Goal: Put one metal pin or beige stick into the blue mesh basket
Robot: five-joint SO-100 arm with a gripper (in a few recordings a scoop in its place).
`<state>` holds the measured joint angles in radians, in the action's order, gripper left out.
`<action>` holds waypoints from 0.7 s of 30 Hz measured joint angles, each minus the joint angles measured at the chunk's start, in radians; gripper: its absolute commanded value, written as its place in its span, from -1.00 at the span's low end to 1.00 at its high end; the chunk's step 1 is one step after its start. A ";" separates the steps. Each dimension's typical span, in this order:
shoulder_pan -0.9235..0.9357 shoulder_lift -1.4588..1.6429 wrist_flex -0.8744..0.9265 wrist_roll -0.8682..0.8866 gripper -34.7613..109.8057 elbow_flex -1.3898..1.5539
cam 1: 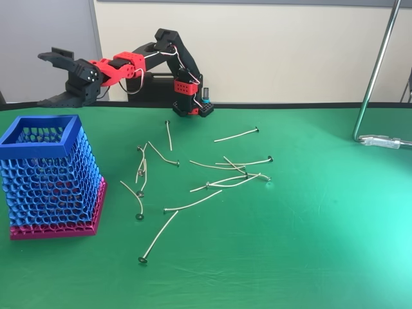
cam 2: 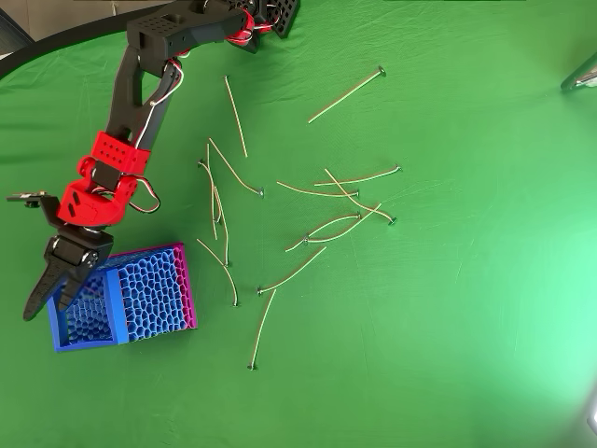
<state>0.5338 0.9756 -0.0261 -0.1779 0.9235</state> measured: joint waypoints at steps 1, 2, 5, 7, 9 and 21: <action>0.000 0.006 0.000 0.002 0.09 0.000; 0.000 0.014 0.000 0.005 0.09 0.000; -0.002 0.071 0.041 0.026 0.06 0.002; -0.003 0.100 0.063 0.035 0.00 0.000; -0.011 0.150 0.150 0.063 -0.04 0.002; -0.107 0.554 0.273 0.078 -0.36 0.345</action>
<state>0.4264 1.5294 0.2470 -0.0997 1.2686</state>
